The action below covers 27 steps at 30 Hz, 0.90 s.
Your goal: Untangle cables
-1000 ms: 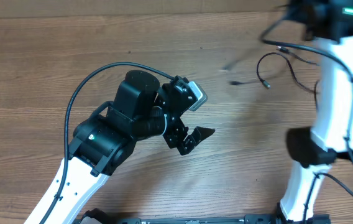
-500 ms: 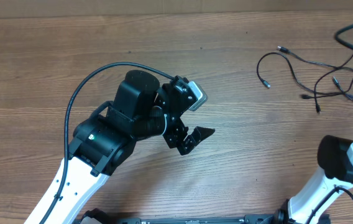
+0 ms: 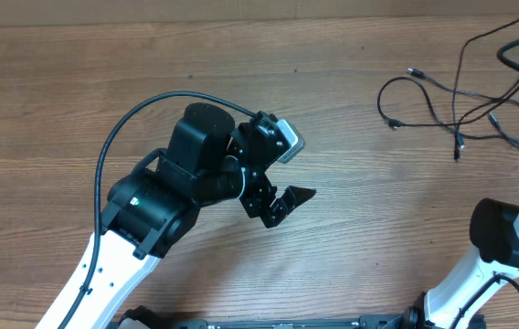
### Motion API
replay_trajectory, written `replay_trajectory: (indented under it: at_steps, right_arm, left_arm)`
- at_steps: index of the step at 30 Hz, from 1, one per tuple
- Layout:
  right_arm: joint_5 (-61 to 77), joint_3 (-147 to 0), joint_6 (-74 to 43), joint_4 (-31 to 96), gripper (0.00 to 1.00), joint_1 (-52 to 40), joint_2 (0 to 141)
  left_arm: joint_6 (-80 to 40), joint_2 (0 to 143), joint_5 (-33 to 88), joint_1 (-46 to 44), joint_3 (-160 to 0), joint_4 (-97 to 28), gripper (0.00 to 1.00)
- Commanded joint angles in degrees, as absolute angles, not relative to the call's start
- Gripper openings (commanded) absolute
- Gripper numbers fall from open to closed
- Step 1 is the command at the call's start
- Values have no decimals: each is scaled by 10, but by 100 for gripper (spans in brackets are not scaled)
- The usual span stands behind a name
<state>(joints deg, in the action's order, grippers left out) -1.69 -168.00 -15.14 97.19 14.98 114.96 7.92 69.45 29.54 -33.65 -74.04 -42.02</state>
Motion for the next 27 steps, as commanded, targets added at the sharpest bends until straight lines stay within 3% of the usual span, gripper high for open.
replay_trajectory:
  at_steps: [1, 13, 27]
  right_arm:
    - [-3, -1686, -146, 971, 4, 153, 1142]
    - [-107, -1552, -146, 968, 4, 206, 1142]
    - [-108, -1355, -173, 866, 4, 356, 1143]
  left_arm:
    - [86, 696, 294, -334, -750, -418, 99]
    - [86, 696, 294, -334, -750, -418, 99]
    - [86, 696, 294, -334, -750, -418, 99]
